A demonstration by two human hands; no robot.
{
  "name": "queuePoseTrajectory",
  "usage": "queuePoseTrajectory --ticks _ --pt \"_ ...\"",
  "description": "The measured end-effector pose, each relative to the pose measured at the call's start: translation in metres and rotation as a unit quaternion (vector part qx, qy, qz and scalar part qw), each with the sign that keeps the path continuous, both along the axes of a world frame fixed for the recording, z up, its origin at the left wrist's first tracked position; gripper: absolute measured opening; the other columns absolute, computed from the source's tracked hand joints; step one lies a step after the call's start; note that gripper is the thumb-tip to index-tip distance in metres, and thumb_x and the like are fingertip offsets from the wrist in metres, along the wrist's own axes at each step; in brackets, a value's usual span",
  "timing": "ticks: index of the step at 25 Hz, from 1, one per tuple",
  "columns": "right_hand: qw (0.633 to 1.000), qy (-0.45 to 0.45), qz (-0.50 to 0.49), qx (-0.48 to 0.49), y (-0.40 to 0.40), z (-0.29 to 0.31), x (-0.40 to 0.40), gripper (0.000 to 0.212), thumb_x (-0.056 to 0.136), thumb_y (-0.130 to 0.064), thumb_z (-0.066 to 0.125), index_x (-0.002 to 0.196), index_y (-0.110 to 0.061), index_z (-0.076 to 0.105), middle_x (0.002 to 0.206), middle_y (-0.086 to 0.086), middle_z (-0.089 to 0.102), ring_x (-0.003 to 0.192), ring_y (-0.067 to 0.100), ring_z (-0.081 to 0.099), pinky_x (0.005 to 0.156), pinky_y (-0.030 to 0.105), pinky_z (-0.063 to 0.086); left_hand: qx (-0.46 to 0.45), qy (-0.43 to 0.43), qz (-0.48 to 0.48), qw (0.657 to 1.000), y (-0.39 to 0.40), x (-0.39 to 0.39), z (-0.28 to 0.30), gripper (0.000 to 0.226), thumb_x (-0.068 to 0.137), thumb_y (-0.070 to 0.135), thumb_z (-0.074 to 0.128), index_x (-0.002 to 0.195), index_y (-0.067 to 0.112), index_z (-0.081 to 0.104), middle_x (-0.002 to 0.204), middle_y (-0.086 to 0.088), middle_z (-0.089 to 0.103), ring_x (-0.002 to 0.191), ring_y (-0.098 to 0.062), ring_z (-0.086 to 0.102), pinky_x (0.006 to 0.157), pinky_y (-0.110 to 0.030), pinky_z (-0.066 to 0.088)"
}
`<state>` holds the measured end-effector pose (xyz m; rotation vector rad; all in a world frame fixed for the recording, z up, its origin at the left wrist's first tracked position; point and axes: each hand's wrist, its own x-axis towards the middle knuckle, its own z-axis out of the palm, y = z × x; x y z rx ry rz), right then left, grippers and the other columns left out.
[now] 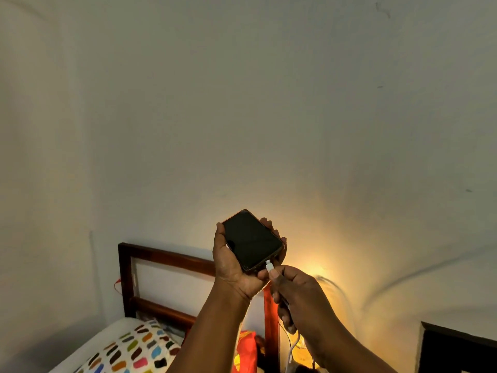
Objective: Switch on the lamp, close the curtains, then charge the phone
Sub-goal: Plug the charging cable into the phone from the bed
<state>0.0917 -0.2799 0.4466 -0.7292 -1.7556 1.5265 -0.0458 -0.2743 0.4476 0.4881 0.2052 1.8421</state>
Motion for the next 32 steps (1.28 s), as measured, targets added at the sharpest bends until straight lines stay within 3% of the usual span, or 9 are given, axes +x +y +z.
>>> queuePoseTrajectory --ticks 3,6,12,18,25,32 --pt "1.000 0.006 -0.014 -0.011 0.008 0.012 -0.018 0.023 0.095 -0.027 0.050 0.077 -0.025 0.064 0.057 0.001 0.055 0.031 0.004 0.043 0.036 0.013 0.036 0.008 0.018 -0.022 1.000 0.011 -0.021 0.009 0.068 0.077 0.063 0.055 0.108 0.005 0.071 0.104 -0.018 0.065 0.087 -0.034 0.066 0.081 -0.048 0.055" --pt "0.999 0.015 -0.033 -0.020 0.017 0.021 -0.032 0.027 0.096 -0.024 0.051 0.072 -0.022 0.063 0.042 -0.007 0.053 0.028 0.004 0.041 0.034 0.010 0.035 0.003 0.034 -0.047 0.998 0.024 -0.037 0.020 0.069 0.074 0.062 0.058 0.110 0.004 0.070 0.104 -0.019 0.065 0.087 -0.034 0.065 0.080 -0.048 0.055" --pt "0.996 -0.002 -0.084 0.000 0.037 0.035 -0.052 0.024 0.095 -0.027 0.052 0.074 -0.022 0.063 0.057 0.001 0.052 0.038 0.008 0.042 0.036 0.013 0.037 -0.030 0.077 -0.076 0.994 0.054 -0.060 0.041 0.069 0.076 0.065 0.057 0.107 0.004 0.070 0.100 -0.019 0.068 0.086 -0.034 0.066 0.080 -0.048 0.054" --pt "0.993 -0.003 -0.119 -0.004 0.065 0.040 -0.045 0.023 0.095 -0.027 0.054 0.075 -0.025 0.063 0.057 -0.003 0.050 0.045 0.006 0.040 0.034 0.010 0.031 -0.027 0.125 -0.049 0.991 0.089 -0.048 0.048 0.077 0.077 0.070 0.053 0.124 0.009 0.057 0.100 -0.016 0.065 0.087 -0.030 0.064 0.079 -0.044 0.054" --pt "0.990 -0.006 -0.140 0.008 0.119 0.039 -0.031 0.030 0.093 -0.029 0.058 0.064 -0.028 0.060 0.050 -0.011 0.053 0.047 0.005 0.046 0.044 0.013 0.033 -0.015 0.152 -0.040 0.987 0.135 -0.025 0.055 0.074 0.076 0.071 0.052 0.114 0.008 0.062 0.093 -0.015 0.067 0.080 -0.028 0.065 0.077 -0.044 0.054" --pt "0.990 0.026 -0.121 -0.073 0.131 0.034 -0.032 0.049 0.092 -0.021 0.059 0.043 -0.020 0.064 0.037 -0.009 0.053 0.051 0.010 0.047 0.050 0.021 0.036 -0.008 0.187 -0.044 0.981 0.143 -0.024 0.052 0.073 0.076 0.072 0.051 0.111 0.009 0.063 0.089 -0.014 0.066 0.076 -0.027 0.065 0.075 -0.043 0.055"
